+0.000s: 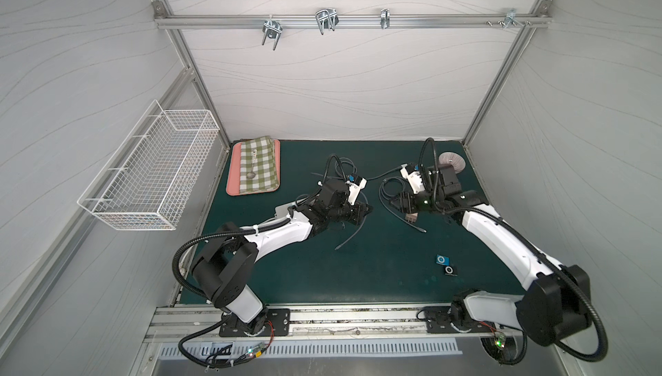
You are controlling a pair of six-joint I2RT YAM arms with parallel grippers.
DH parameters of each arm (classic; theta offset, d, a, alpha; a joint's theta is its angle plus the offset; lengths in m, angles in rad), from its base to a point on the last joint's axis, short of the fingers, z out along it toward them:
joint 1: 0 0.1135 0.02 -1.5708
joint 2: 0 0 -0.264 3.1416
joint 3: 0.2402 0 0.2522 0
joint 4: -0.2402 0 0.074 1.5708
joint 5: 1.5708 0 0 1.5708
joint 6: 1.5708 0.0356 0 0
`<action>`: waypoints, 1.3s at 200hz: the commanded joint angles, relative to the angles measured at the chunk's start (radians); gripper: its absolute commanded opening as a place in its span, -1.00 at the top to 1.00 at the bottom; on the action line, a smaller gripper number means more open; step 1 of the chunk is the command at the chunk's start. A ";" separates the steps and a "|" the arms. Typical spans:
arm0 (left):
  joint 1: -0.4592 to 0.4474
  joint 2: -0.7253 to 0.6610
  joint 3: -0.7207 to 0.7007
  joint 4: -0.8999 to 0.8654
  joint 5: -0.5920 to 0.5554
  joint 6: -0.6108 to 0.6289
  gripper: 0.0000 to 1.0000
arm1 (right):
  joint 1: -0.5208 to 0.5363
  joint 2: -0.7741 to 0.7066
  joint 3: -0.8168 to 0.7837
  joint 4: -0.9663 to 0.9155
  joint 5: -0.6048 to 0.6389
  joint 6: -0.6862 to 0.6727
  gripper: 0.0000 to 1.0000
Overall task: Charge mp3
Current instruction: Pick up the charging cable from the center of the board.
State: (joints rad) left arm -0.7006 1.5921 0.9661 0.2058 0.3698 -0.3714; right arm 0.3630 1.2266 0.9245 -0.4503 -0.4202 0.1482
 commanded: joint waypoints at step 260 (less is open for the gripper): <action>0.149 0.038 0.074 0.451 0.091 -0.526 1.00 | 0.291 0.407 -0.366 1.250 0.068 -0.038 0.11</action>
State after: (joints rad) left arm -0.5518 1.6314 1.0332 0.5735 0.4534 -0.8803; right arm 0.6544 1.5997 0.5488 0.6567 -0.2913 0.0902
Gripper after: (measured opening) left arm 0.047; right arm 0.470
